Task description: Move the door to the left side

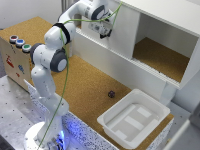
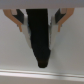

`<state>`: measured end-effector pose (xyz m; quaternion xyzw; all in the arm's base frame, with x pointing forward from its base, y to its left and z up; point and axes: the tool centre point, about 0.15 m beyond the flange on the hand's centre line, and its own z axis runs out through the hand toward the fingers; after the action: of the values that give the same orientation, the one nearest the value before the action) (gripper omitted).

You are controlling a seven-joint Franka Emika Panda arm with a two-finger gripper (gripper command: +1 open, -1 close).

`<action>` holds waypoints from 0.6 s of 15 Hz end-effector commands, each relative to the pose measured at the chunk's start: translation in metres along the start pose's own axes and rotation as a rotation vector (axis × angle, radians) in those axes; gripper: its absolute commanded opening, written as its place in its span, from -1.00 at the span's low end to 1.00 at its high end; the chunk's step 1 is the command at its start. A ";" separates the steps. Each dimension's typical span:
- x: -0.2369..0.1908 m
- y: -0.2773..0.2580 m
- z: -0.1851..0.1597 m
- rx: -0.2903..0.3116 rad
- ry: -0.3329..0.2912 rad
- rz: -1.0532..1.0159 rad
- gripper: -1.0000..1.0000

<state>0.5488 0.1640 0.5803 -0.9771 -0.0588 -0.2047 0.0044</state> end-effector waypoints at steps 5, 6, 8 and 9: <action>0.018 -0.063 -0.014 -0.252 0.022 0.167 1.00; 0.014 -0.059 -0.013 -0.228 0.007 0.182 1.00; 0.005 -0.051 -0.013 -0.196 -0.002 0.208 1.00; -0.001 -0.051 -0.015 -0.185 -0.002 0.216 1.00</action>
<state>0.5466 0.1778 0.5835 -0.9741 0.0112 -0.2242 -0.0269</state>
